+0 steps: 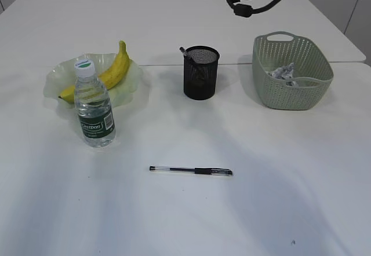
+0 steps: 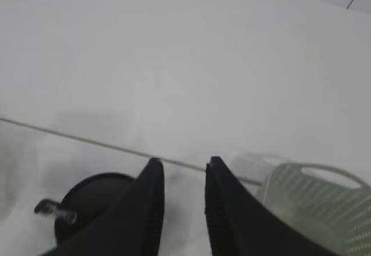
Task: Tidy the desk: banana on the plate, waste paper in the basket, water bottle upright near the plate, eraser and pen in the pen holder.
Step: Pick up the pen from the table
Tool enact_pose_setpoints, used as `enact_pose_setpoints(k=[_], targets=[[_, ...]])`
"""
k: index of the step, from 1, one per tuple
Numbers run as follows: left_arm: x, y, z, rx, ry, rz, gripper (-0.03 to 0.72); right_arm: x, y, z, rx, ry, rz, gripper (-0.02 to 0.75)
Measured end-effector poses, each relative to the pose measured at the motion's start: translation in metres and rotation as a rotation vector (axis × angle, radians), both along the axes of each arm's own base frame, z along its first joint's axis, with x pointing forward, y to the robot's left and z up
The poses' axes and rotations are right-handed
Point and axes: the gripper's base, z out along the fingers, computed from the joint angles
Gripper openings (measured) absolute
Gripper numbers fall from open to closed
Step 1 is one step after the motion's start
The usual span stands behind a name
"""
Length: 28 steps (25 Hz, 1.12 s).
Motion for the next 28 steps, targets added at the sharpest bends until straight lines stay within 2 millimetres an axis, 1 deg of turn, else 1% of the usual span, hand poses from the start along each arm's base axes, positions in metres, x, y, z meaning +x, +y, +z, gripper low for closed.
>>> enact_pose_setpoints(k=[6,10,14,19,22,25,28], targets=[[0.000,0.000,0.000,-0.024,0.033,-0.003,0.433,-0.021,0.026,-0.006,0.022,0.154,-0.028,0.191],[-0.003,-0.003,-0.004,-0.018,0.083,-0.043,0.433,-0.031,0.034,-0.004,0.100,0.220,-0.035,0.191],[-0.008,-0.007,-0.010,0.039,0.123,-0.118,0.433,-0.040,0.034,0.003,0.176,0.283,-0.054,0.192],[-0.016,-0.011,-0.017,0.117,0.151,-0.211,0.433,-0.054,0.031,0.010,0.210,0.382,-0.092,0.192],[-0.018,-0.012,-0.020,0.152,0.160,-0.234,0.433,-0.062,0.030,0.017,0.238,0.425,-0.097,0.192],[-0.019,-0.012,-0.022,0.181,0.168,-0.243,0.433,-0.070,0.030,0.025,0.244,0.455,-0.073,0.192],[-0.019,-0.012,-0.023,0.192,0.171,-0.245,0.433,-0.075,0.028,0.023,0.196,0.506,-0.050,0.192]])
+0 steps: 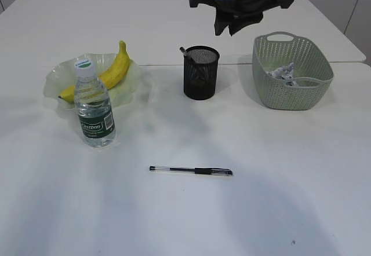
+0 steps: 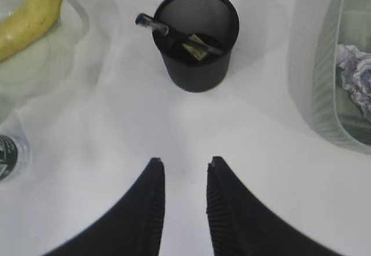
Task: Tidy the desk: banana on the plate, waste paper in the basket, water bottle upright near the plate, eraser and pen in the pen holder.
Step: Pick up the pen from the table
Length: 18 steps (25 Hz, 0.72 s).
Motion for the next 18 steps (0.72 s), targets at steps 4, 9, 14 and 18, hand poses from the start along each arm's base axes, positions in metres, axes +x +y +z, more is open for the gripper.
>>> enact_pose_setpoints(k=[4,9,14,18], targets=[[0.000,0.000,0.000,0.002,0.000,0.000,0.433,-0.003,-0.003,-0.002,-0.060,0.035,0.025,0.192],[0.000,0.000,0.000,0.002,0.000,0.000,0.433,-0.003,-0.006,-0.003,-0.103,0.039,0.028,0.192],[0.000,0.000,0.000,0.000,0.000,0.000,0.431,-0.004,-0.007,-0.003,-0.110,0.043,0.028,0.192],[0.001,0.000,0.000,0.002,-0.001,0.009,0.430,-0.004,-0.011,-0.004,-0.158,0.056,0.020,0.192]])
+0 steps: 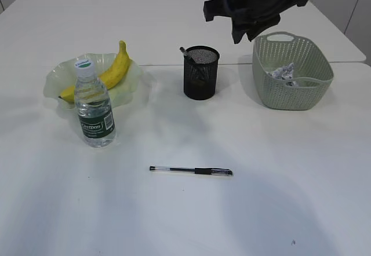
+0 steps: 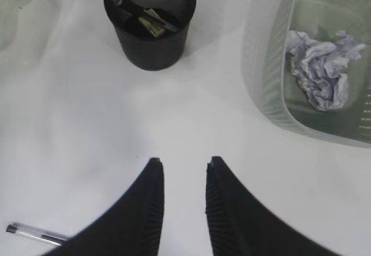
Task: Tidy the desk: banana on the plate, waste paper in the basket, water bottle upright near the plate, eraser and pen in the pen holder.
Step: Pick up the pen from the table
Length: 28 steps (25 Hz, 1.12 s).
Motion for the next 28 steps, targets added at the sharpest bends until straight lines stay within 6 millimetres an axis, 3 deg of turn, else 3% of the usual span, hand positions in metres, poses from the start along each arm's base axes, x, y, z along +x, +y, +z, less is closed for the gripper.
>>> enact_pose_setpoints(k=[15,28], targets=[[0.0012,0.0005,0.0007,-0.008,-0.003,0.015,0.428,-0.0007,-0.0027,-0.0006,-0.031,0.011,-0.006,0.192],[0.0012,0.0006,0.0006,-0.006,-0.003,0.015,0.362,0.0009,-0.0051,-0.0028,-0.075,0.009,0.001,0.192]])
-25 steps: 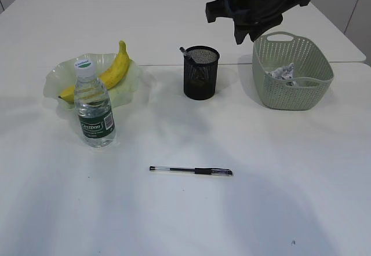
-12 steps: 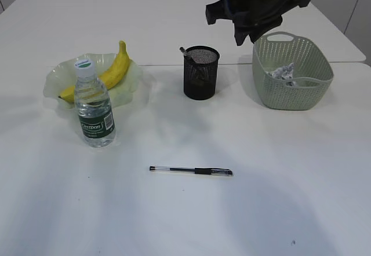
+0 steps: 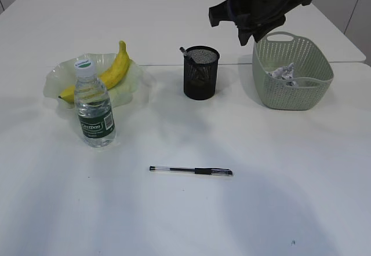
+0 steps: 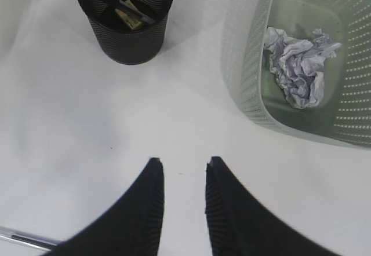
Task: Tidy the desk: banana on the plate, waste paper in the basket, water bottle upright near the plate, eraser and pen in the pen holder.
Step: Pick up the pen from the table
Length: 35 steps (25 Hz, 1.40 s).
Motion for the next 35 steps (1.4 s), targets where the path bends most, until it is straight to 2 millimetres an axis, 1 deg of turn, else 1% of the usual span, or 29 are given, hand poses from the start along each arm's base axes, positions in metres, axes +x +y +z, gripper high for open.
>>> enact_pose_setpoints(k=[12,19,24,28,35], targets=[[-0.004,-0.002,-0.002,0.014,0.011,-0.043,0.353,-0.001,-0.001,-0.001,-0.016,0.013,0.010,0.192],[-0.005,-0.001,-0.009,0.090,0.041,-0.059,0.351,-0.001,-0.001,-0.001,-0.048,0.019,0.062,0.192],[-0.005,0.001,-0.017,0.185,0.071,-0.045,0.351,-0.001,-0.001,-0.001,-0.079,0.024,0.115,0.192],[-0.004,-0.008,-0.025,0.275,0.096,-0.034,0.351,-0.001,-0.001,-0.001,-0.105,0.026,0.160,0.192],[0.001,-0.039,-0.050,0.368,0.192,-0.127,0.351,-0.001,-0.001,-0.001,-0.118,0.027,0.179,0.192]])
